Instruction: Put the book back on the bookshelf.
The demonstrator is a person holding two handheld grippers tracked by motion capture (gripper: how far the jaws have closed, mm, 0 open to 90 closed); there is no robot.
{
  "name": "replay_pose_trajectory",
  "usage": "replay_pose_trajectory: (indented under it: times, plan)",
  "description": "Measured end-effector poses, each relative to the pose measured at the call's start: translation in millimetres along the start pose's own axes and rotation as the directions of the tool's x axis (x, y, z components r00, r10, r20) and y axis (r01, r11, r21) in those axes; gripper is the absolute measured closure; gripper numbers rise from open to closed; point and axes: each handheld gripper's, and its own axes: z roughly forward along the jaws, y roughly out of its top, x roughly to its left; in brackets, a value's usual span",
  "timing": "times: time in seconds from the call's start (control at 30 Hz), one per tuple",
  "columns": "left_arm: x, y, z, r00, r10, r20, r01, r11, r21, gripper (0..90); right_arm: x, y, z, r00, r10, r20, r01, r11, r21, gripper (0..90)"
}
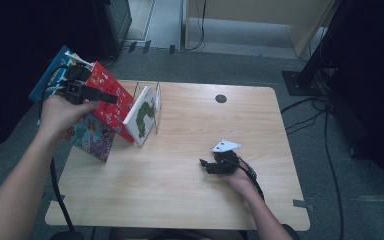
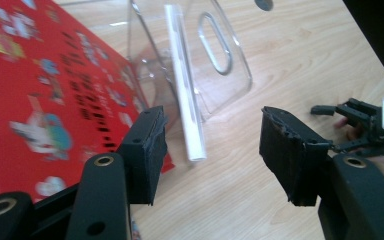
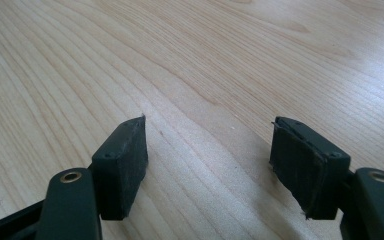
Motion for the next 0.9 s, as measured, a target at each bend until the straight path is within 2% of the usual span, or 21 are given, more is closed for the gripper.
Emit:
replay_pose_trajectory:
  times: [0.2, 0.23, 0.33, 0.47, 0.63, 0.7, 0.77, 0.9]
  plan:
    - [-19.4, -15.4, 10.0, 0.9982, 0.037, 0.048, -0.037, 0.9993, -0.003, 43.7, 0.3, -0.5, -0.4, 1.0, -0.004, -0.001, 0.004, 1.0, 0.0, 30.9]
    - [-23.3, -18.5, 11.4, 0.9966, 0.041, 0.072, -0.04, 0.9991, -0.009, 43.7, 0.4, -0.6, -0.5, 1.0, -0.005, -0.002, 0.005, 1.0, 0.0, 30.7]
    - [-34.2, -27.4, 16.2, 0.9928, 0.079, 0.09, -0.079, 0.9969, -0.001, 43.6, 0.8, -1.2, -0.7, 1.0, -0.007, -0.002, 0.007, 1.0, -0.003, 30.2]
    - [-46.1, -43.2, 30.3, 0.9874, 0.092, 0.129, -0.094, 0.9955, 0.01, 43.2, 1.3, -1.7, -1.3, 1.0, -0.005, -0.004, 0.005, 1.0, -0.002, 30.0]
    - [-56.5, -61.9, 49.2, 0.9837, 0.114, 0.139, -0.117, 0.9931, 0.01, 43.0, 1.8, -2.4, -2.1, 0.9999, -0.008, -0.007, 0.008, 1.0, 0.0, 29.7]
    - [-63.0, -70.0, 56.6, 0.9794, 0.121, 0.161, -0.125, 0.9922, 0.009, 42.9, 1.7, -2.5, -2.2, 0.9999, -0.011, -0.009, 0.011, 1.0, 0.0, 29.6]
    - [-70.1, -77.4, 64.1, 0.9773, 0.143, 0.156, -0.147, 0.9891, 0.011, 42.9, 1.8, -2.6, -2.1, 0.9999, -0.011, -0.008, 0.011, 1.0, -0.002, 29.7]
    - [-78.6, -89.3, 80.1, 0.9708, 0.163, 0.176, -0.167, 0.9858, 0.009, 43.0, 2.2, -3.0, -2.5, 0.9999, -0.014, -0.009, 0.014, 1.0, -0.003, 29.5]
